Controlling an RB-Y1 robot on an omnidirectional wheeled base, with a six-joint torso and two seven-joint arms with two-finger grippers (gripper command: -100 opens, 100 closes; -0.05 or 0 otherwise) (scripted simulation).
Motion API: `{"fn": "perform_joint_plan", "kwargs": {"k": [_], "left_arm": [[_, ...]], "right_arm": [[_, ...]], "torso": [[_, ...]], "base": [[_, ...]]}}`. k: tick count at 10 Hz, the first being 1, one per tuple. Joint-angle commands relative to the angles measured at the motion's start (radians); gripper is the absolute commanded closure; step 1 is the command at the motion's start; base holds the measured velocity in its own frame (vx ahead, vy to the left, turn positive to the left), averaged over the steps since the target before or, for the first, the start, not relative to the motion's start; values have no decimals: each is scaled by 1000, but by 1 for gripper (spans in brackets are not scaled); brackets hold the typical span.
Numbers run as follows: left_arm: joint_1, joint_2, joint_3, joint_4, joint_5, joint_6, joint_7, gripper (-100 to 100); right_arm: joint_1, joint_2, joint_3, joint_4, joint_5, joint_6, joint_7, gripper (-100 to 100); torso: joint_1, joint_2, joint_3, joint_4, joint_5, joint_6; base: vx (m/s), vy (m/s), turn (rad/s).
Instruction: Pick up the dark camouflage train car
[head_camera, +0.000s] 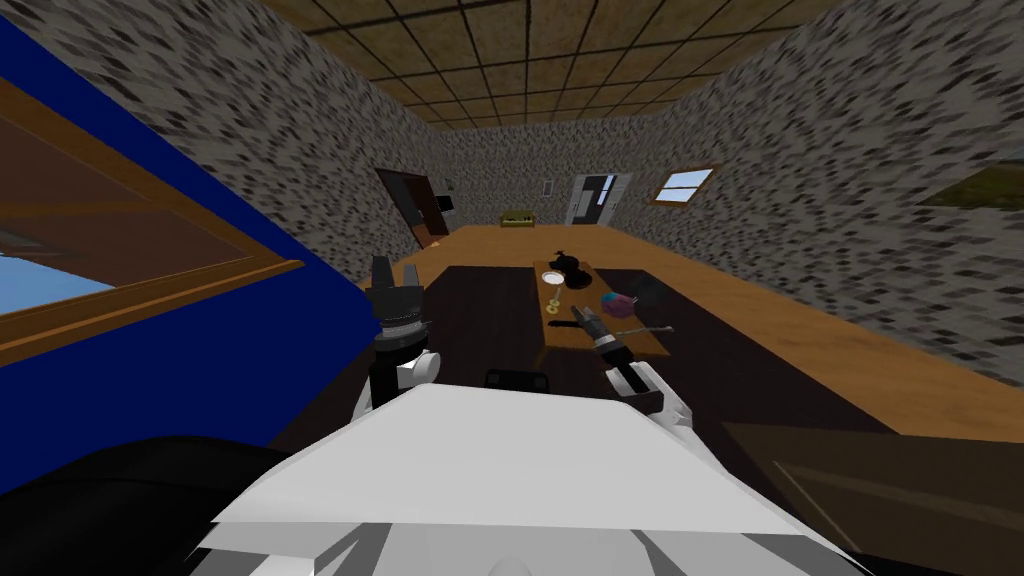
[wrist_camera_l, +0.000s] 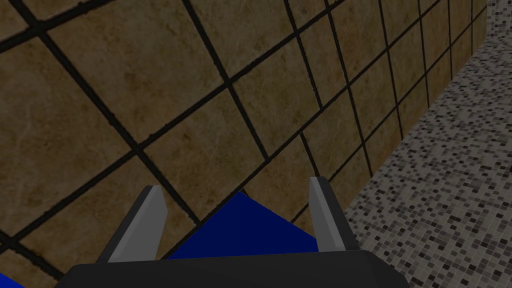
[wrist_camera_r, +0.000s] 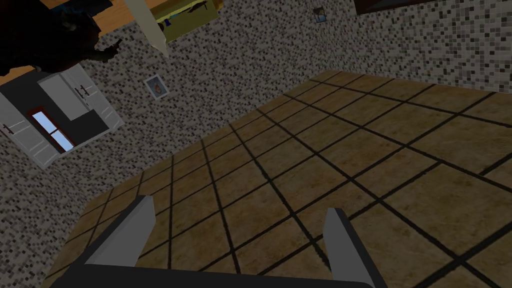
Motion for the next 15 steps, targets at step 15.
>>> {"fn": "perform_joint_plan", "kwargs": {"k": [15], "left_arm": [[0,0,0,0,0,0,0,0]], "right_arm": [[-134,-204,131,426,222,-87,84,-100]], "torso": [[-1,-1,0,0,0,1]], "base": [[11,17,202]]}}
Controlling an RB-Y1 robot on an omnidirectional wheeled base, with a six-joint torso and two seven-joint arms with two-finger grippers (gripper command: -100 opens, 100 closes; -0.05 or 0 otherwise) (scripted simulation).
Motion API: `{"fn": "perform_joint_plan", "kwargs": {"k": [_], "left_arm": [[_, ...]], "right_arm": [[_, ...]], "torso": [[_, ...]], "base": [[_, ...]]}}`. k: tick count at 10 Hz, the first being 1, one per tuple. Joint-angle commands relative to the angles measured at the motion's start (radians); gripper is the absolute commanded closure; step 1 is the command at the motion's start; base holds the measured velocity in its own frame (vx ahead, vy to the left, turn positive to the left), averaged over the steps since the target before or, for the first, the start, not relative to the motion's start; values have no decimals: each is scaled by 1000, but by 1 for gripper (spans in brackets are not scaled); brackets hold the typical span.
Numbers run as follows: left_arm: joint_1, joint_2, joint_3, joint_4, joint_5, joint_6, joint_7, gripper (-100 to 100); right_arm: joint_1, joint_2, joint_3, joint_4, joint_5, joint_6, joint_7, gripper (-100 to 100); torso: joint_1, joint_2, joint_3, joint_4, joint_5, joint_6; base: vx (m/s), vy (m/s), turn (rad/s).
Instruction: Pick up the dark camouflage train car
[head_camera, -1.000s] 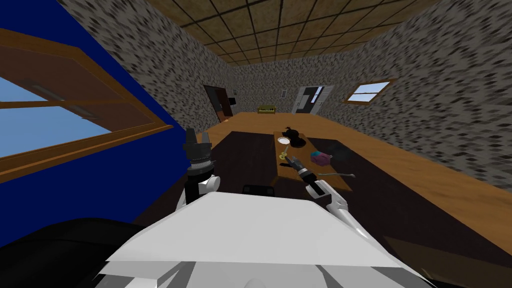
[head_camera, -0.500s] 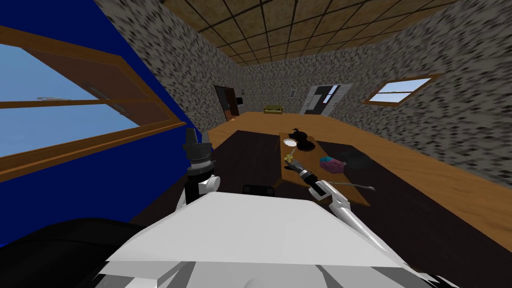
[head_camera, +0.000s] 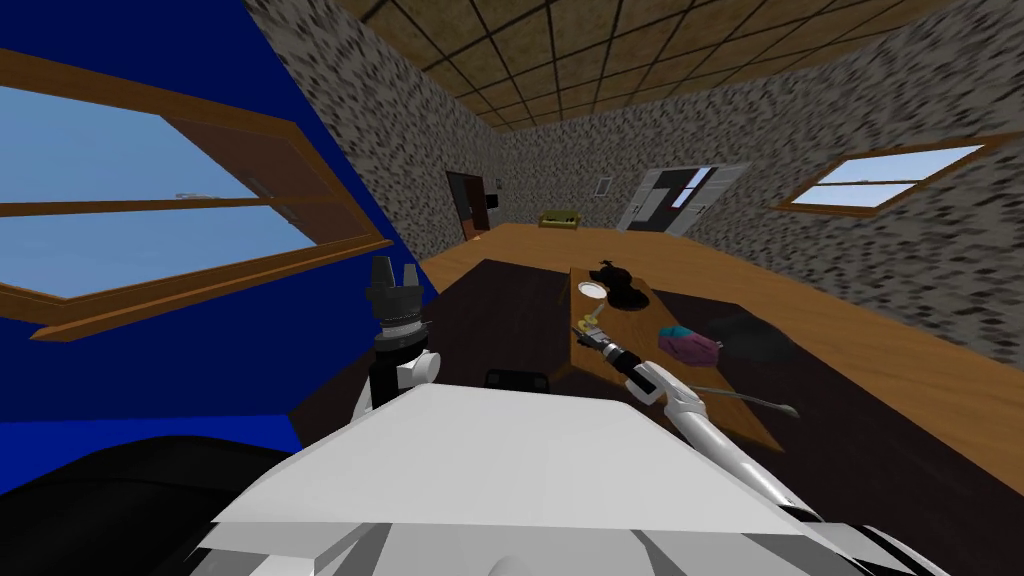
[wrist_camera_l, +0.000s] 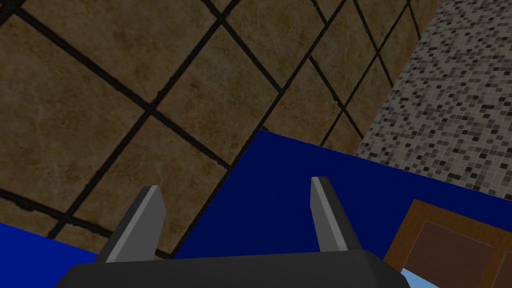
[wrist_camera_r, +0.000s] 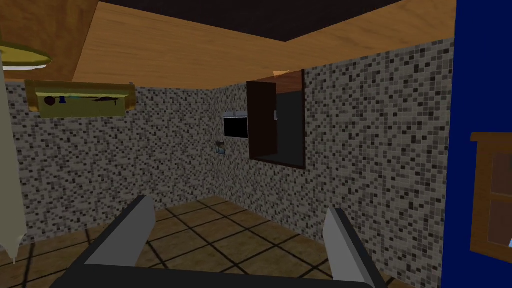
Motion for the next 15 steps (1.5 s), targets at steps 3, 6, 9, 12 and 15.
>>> {"fn": "perform_joint_plan", "kwargs": {"k": [3,6,9,12,15], "left_arm": [[0,0,0,0,0,0,0,0],[0,0,0,0,0,0,0,0],[0,0,0,0,0,0,0,0],[0,0,0,0,0,0,0,0],[0,0,0,0,0,0,0,0]], "right_arm": [[-30,-68,63,102,71,-23,17,-100],[-48,-94,94,177,103,-39,27,-100],[-65,-120,127,264,133,-56,36,-100],[-98,-164,196,358,192,-90,53,-100],[-113,-184,231,444,220,-107,60,-100]], "torso": [[0,0,0,0,0,0],[0,1,0,0,0,1],[0,0,0,0,0,0],[-1,0,0,0,0,1],[-1,1,0,0,0,0]], "base": [[19,8,238],[11,2,120],[16,-2,189],[16,-5,189],[11,-9,131]]}}
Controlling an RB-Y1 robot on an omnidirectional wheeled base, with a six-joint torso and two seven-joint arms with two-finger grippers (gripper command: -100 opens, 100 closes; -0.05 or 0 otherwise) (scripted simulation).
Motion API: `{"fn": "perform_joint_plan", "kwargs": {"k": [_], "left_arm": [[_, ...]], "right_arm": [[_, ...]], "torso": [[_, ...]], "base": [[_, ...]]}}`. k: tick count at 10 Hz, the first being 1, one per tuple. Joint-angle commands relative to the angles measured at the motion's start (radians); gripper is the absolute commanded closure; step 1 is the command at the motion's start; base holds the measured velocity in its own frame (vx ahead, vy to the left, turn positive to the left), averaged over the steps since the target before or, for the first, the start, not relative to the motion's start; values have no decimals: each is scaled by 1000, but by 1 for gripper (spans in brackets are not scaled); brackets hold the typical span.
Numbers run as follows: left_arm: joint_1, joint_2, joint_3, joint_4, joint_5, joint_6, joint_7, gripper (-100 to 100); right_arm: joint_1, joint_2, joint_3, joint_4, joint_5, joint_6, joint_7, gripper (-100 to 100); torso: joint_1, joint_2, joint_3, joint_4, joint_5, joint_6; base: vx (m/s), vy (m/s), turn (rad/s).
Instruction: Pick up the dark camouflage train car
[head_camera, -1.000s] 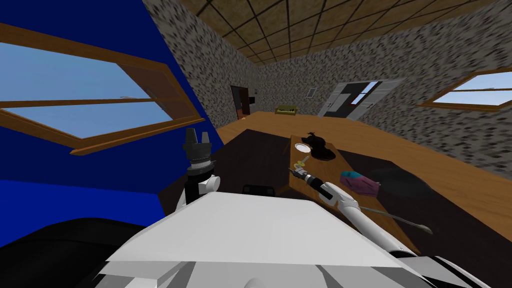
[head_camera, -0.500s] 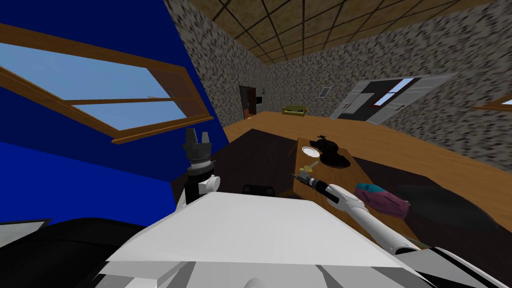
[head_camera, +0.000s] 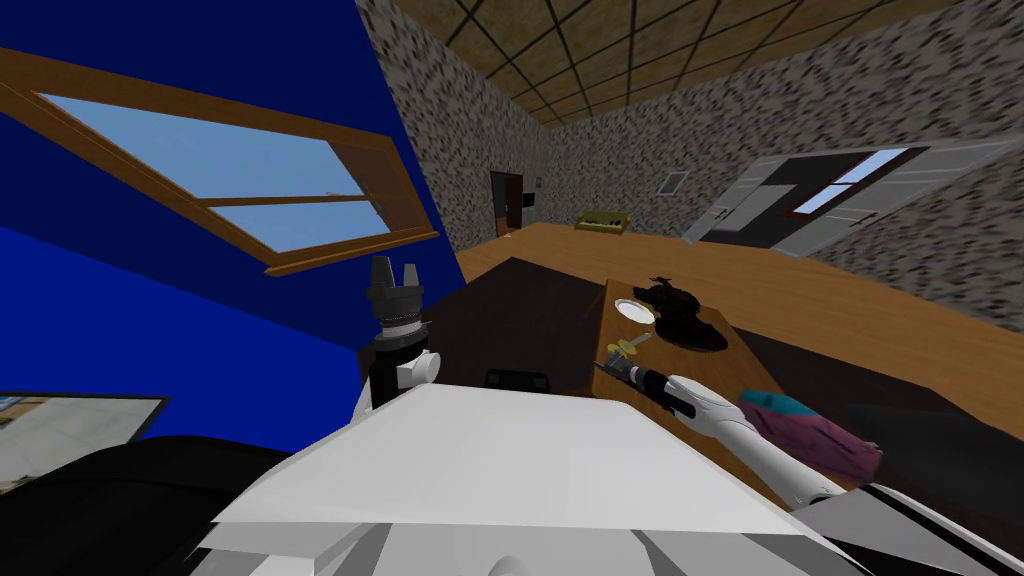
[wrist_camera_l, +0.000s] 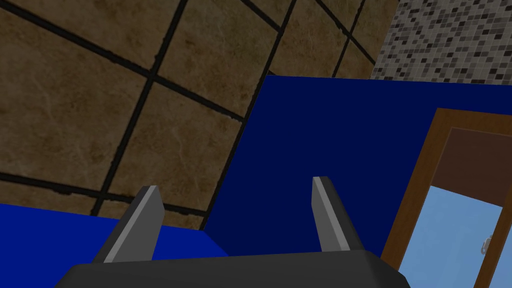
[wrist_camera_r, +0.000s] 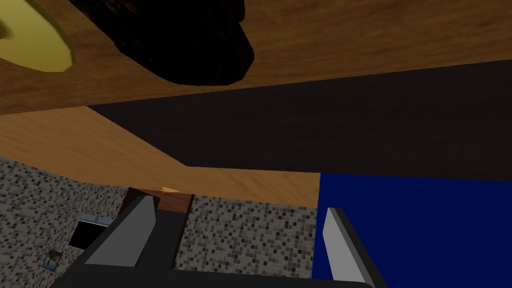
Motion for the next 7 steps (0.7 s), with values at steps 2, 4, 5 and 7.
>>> {"fn": "perform_joint_plan", "kwargs": {"k": [2,4,5,7], "left_arm": [[0,0,0,0,0,0,0,0],[0,0,0,0,0,0,0,0],[0,0,0,0,0,0,0,0],[0,0,0,0,0,0,0,0]], "right_arm": [[-28,-15,43,77,32,-25,10,-100],[-40,-30,80,127,57,-42,16,-100],[-40,-30,80,154,57,-42,16,-100],[-51,-43,116,208,81,-57,22,-100]], "torso": [[0,0,0,0,0,0],[0,0,0,0,0,0],[0,0,0,0,0,-1],[0,0,0,0,0,0]], "base": [[7,-5,88],[10,-11,135],[8,-15,84],[11,-14,116]]}}
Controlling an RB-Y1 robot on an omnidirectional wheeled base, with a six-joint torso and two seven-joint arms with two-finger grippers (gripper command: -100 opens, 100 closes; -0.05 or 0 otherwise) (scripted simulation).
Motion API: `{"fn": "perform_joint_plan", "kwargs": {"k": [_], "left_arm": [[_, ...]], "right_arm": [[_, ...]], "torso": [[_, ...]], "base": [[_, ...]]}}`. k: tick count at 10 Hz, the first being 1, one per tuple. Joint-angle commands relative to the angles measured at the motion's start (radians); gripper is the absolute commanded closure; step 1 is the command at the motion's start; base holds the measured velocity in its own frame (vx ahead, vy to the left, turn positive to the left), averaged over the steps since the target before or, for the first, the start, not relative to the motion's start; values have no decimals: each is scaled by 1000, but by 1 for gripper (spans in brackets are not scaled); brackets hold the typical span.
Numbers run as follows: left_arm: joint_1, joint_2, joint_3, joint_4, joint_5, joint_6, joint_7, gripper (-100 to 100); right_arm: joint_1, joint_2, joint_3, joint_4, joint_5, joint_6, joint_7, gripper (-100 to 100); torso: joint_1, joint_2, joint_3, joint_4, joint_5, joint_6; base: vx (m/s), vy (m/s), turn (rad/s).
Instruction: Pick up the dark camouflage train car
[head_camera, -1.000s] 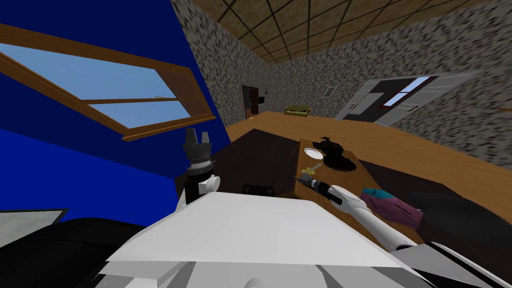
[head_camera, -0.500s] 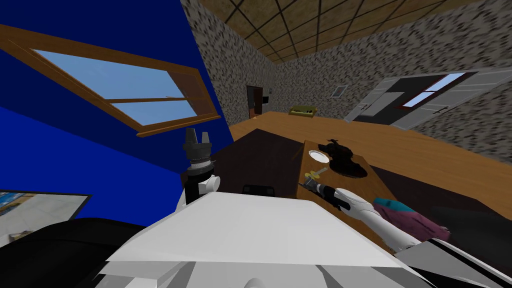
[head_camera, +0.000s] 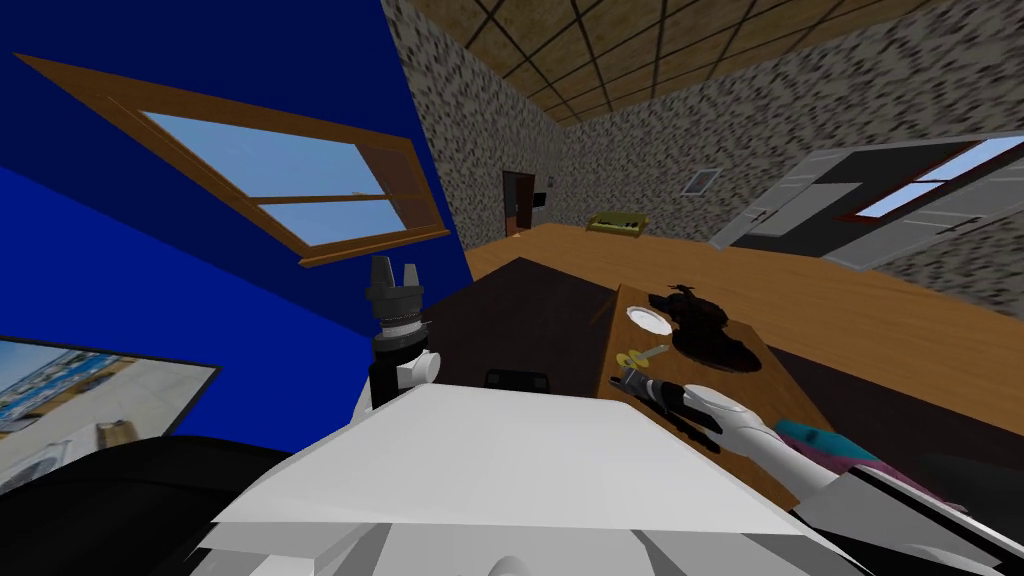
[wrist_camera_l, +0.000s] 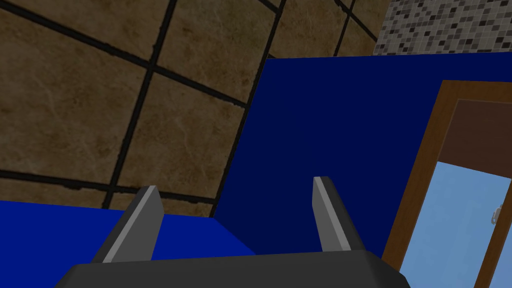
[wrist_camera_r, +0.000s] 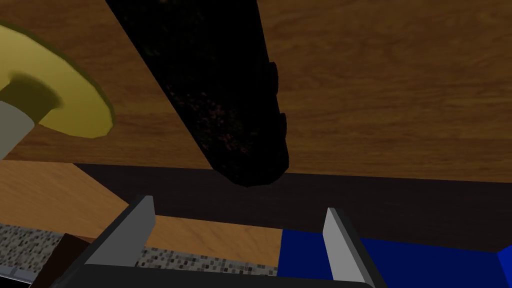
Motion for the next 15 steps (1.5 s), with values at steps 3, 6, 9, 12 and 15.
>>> {"fn": "perform_joint_plan", "kwargs": {"k": [3,6,9,12,15], "left_arm": [[0,0,0,0,0,0,0,0],[0,0,0,0,0,0,0,0],[0,0,0,0,0,0,0,0],[0,0,0,0,0,0,0,0],[0,0,0,0,0,0,0,0]], "right_arm": [[-24,-17,75,126,47,-35,18,-100],[-32,-25,109,201,67,-48,22,-100],[-38,-31,141,200,85,-60,26,-100],[-43,-35,171,246,101,-72,29,-100],[-48,-38,198,288,116,-82,31,-100]], "torso": [[0,0,0,0,0,0],[0,0,0,0,0,0],[1,1,0,0,0,0],[1,1,0,0,0,0],[1,0,0,0,0,0]], "base": [[7,-15,114],[7,-19,71],[1,-6,53],[1,-5,24],[1,-9,38]]}}
